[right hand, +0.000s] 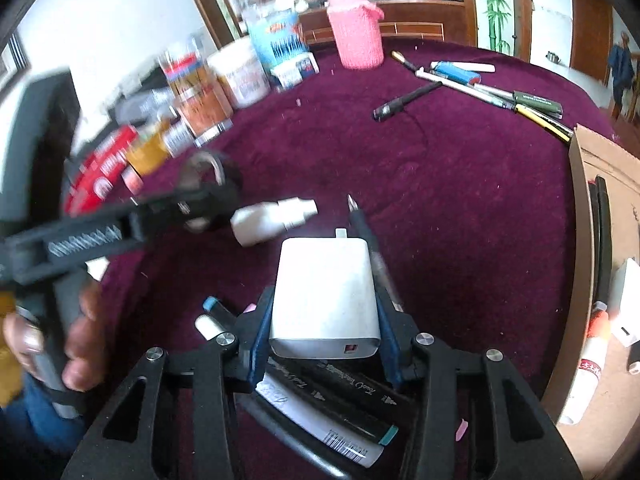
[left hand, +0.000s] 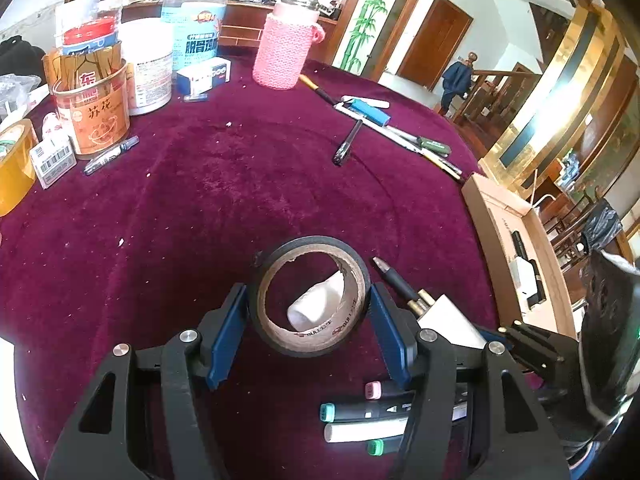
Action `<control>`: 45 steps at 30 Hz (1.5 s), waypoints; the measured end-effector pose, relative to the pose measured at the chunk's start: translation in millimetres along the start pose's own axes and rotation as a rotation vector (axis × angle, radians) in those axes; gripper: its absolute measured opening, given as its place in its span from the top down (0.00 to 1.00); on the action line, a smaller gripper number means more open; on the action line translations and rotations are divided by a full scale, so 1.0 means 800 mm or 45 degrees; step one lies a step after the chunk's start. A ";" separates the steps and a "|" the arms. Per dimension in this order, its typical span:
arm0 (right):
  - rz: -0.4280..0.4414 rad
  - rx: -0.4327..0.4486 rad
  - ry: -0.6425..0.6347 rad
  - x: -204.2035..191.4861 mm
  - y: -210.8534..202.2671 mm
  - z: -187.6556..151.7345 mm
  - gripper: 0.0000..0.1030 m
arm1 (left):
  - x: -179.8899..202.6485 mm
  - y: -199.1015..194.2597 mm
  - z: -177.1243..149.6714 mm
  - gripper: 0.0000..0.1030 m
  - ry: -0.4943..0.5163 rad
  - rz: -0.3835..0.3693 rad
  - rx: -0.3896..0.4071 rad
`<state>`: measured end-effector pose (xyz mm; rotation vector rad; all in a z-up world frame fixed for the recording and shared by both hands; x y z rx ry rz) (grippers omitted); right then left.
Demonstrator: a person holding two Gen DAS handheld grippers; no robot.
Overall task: Organize rigid objects
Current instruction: 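Carry the tape roll and the white charger over the cardboard tray, then lower the tape roll and charger into the tray and open both grippers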
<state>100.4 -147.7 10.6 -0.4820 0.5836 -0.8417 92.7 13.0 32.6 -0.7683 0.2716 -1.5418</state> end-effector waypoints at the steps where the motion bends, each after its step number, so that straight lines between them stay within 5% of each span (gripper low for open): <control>1: 0.012 0.022 0.014 0.001 -0.006 0.003 0.60 | 0.001 0.000 0.000 0.42 0.003 0.000 0.006; 6: -0.018 0.157 0.078 0.026 -0.046 0.018 0.60 | 0.008 -0.002 0.000 0.42 0.015 -0.027 0.024; 15: -0.312 0.362 0.262 0.125 -0.111 0.040 0.60 | 0.048 -0.009 -0.007 0.43 0.067 -0.113 0.030; 23: -0.341 0.421 0.387 0.170 -0.146 0.041 0.60 | 0.116 -0.022 -0.011 0.43 0.149 -0.197 0.008; 36: -0.379 0.527 0.540 0.238 -0.201 0.036 0.60 | 0.307 0.001 -0.058 0.42 0.392 -0.436 -0.144; 45: -0.332 0.483 0.621 0.268 -0.200 0.028 0.60 | 0.355 0.057 -0.088 0.43 0.415 -0.422 -0.254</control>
Point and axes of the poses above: each gripper's, at about its wrist camera, not at the fingertips, and y roughly the way its jaws point, x to its right, z to its top, the point moved 1 cm from there along y, roughly the way its jaws point, and after that the axes turned 14 degrees about x, right-handed, at the moved point
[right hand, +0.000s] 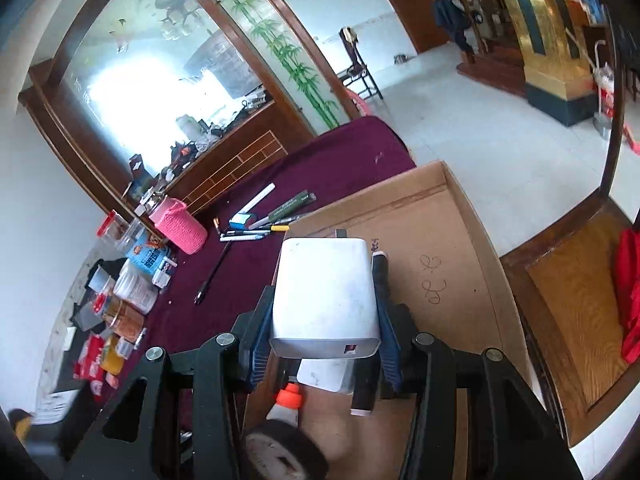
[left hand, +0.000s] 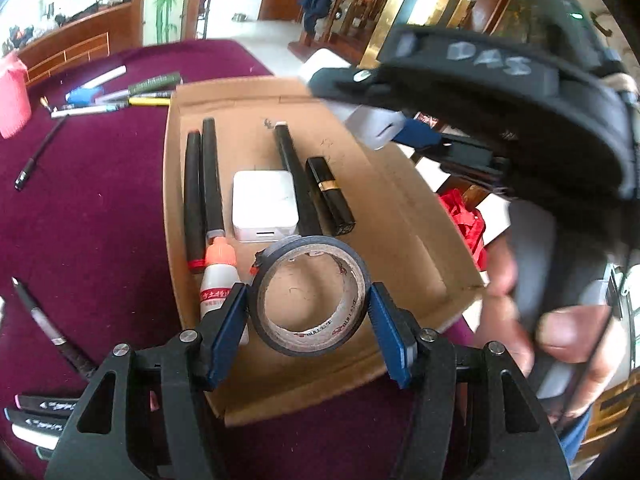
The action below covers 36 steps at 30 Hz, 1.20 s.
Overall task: Organize rigid objects
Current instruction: 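Lower the tape roll and charger into the tray and open both grippers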
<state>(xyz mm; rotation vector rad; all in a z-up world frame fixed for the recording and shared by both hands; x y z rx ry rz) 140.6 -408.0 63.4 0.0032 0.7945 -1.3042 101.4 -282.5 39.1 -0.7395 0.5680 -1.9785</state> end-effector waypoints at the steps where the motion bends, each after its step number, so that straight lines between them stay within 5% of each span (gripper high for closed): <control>1: 0.011 -0.010 -0.001 0.002 0.000 0.001 0.60 | 0.000 0.004 -0.002 0.43 0.004 -0.001 -0.009; 13: 0.002 -0.168 -0.071 -0.019 0.030 -0.001 0.60 | -0.010 0.005 -0.002 0.43 -0.016 -0.069 -0.027; 21: -0.115 -0.340 -0.226 -0.028 0.082 -0.004 0.60 | -0.024 0.008 -0.005 0.43 -0.107 -0.185 -0.091; 36: -0.170 -0.451 -0.363 -0.029 0.142 0.001 0.60 | -0.015 -0.002 -0.016 0.43 -0.087 -0.185 -0.025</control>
Point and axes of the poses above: each gripper's, at about its wrist camera, not at the fingertips, and y roughly the way its jaws point, x to its right, z to its top, the point moved 1 cm from there along y, roughly the way its jaws point, and after that the axes turned 14 degrees about x, right-handed, at the moved point
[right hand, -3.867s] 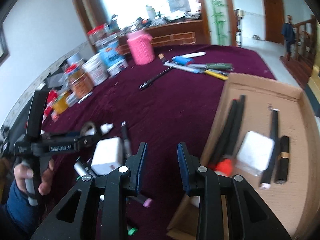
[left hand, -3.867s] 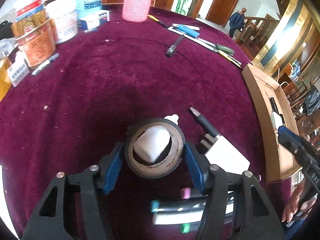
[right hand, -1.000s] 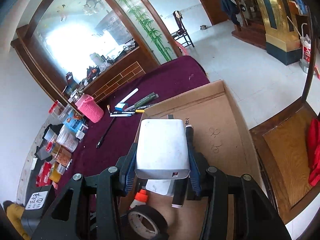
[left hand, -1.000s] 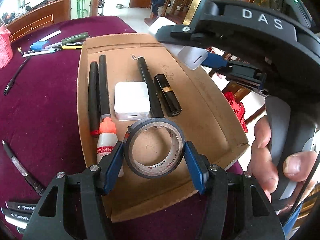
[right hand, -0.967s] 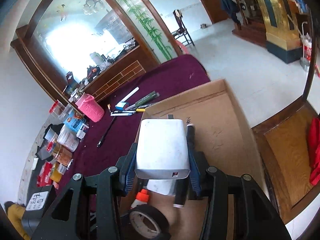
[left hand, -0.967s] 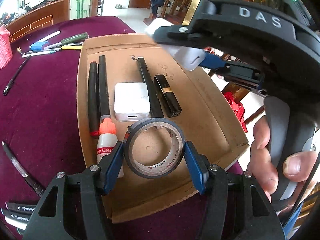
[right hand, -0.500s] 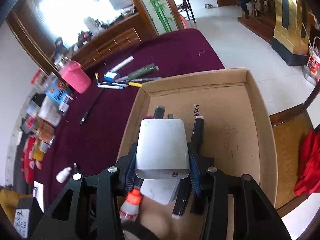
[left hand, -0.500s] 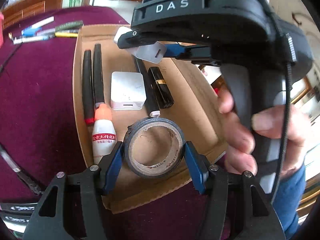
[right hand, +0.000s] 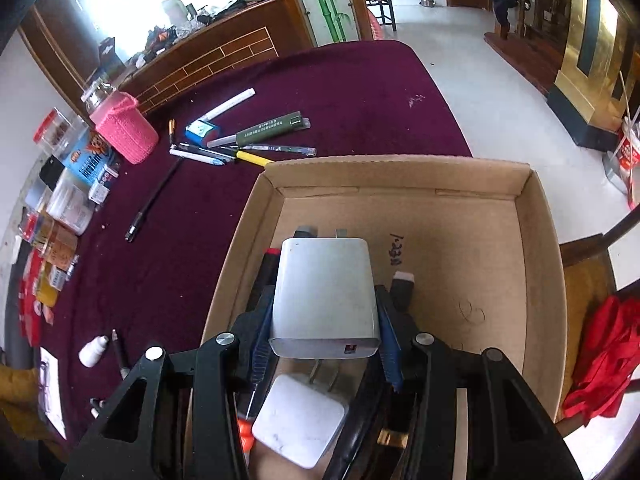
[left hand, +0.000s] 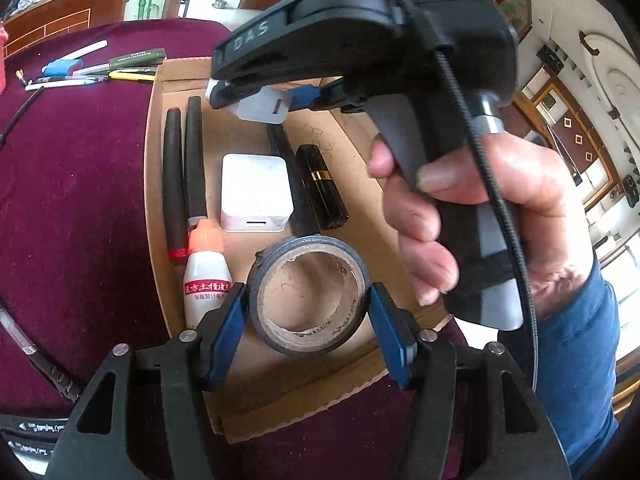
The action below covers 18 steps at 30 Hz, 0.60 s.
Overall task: Organize rigid objects
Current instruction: 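Lower the tape roll and charger into the tray and open both grippers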
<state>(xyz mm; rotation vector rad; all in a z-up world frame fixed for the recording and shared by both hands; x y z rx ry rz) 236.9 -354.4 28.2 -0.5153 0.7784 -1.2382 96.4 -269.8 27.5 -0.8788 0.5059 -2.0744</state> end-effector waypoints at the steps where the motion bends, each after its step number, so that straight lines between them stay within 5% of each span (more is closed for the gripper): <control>1: -0.006 -0.003 -0.011 -0.001 0.003 0.000 0.60 | 0.001 0.000 -0.001 0.43 0.002 0.000 0.002; 18: 0.026 -0.002 -0.059 -0.007 0.007 -0.011 0.57 | 0.012 -0.010 -0.010 0.43 0.045 0.027 0.031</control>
Point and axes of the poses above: each gripper's, at about its wrist camera, not at the fingertips, and y roughly the way its jaws point, x to its right, z to its top, the point moved 1 cm from there along y, roughly the way its jaws point, and after that the axes turned 14 degrees about x, right-handed, at the moved point
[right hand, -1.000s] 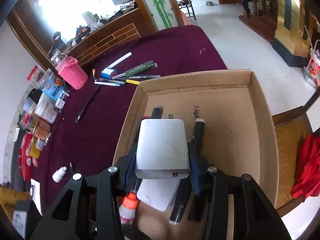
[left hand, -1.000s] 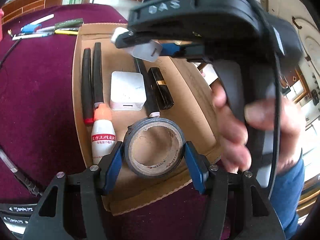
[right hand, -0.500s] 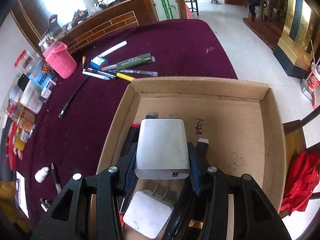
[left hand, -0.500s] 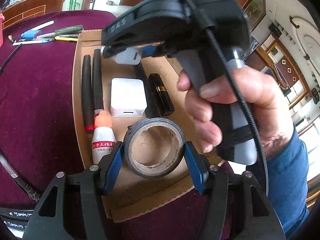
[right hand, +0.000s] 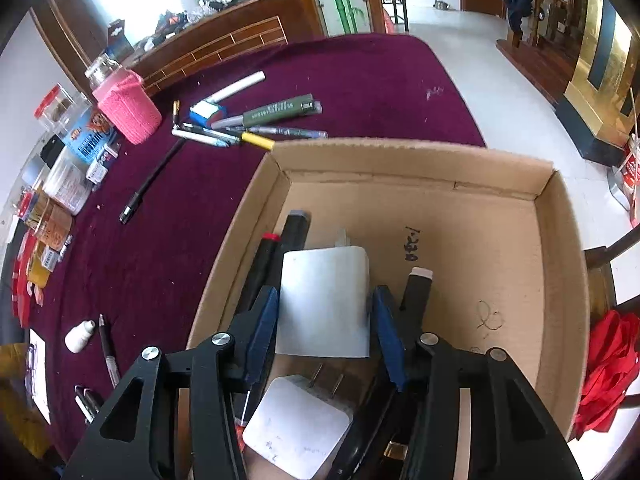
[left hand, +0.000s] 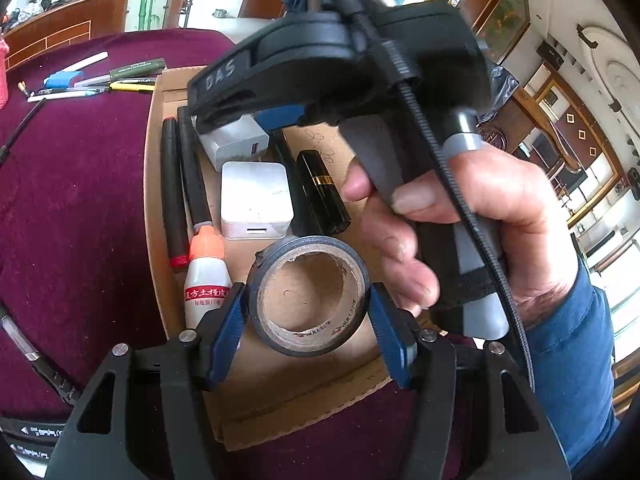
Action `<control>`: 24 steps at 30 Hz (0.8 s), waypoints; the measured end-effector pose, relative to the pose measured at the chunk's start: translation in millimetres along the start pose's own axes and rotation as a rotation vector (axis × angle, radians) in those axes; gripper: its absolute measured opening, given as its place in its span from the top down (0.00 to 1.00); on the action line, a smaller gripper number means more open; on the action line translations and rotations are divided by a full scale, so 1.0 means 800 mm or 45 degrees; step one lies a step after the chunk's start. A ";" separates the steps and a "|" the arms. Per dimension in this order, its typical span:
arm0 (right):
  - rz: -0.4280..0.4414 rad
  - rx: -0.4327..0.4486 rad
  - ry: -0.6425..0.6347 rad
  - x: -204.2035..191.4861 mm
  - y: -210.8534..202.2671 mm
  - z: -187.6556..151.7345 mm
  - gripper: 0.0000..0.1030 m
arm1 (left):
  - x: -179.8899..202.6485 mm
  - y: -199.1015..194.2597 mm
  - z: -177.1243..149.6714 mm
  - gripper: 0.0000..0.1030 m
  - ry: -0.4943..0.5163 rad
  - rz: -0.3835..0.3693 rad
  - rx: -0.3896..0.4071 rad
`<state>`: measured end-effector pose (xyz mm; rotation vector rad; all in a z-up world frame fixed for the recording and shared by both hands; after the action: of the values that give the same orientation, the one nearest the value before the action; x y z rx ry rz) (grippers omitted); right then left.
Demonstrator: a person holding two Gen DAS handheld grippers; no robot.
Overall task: Organize rigid objects
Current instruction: 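Lower the tape roll and charger into the tray and open both grippers, then move both grippers back to the markers lying on the table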
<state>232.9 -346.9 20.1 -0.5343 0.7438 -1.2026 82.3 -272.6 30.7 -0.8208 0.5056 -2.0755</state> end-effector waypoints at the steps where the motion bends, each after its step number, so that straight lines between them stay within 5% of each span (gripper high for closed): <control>1: 0.005 0.016 -0.004 -0.001 -0.006 0.001 0.57 | -0.004 0.003 0.002 0.42 -0.002 -0.001 0.001; 6: -0.029 0.156 -0.002 0.002 -0.047 0.001 0.57 | -0.007 0.004 0.004 0.38 -0.022 -0.022 0.004; 13: 0.035 0.300 0.205 0.033 -0.103 -0.015 0.55 | -0.010 0.006 0.007 0.37 -0.047 -0.035 -0.001; 24: 0.069 0.434 0.312 0.056 -0.117 -0.032 0.55 | -0.003 -0.005 0.012 0.37 -0.028 -0.042 0.040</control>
<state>162.5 -416.2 60.5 -0.0848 0.7334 -1.3241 88.2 -268.8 39.1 -0.8379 0.4494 -2.0972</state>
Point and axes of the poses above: each gripper's, at about its wrist camera, not at the fingertips, and y roughly the way its jaws point, x to its right, z to its top, the point moved 1 cm from there along y, roughly the way its jaws point, and after that the axes turned 14 degrees about x, right-handed, at the moved point
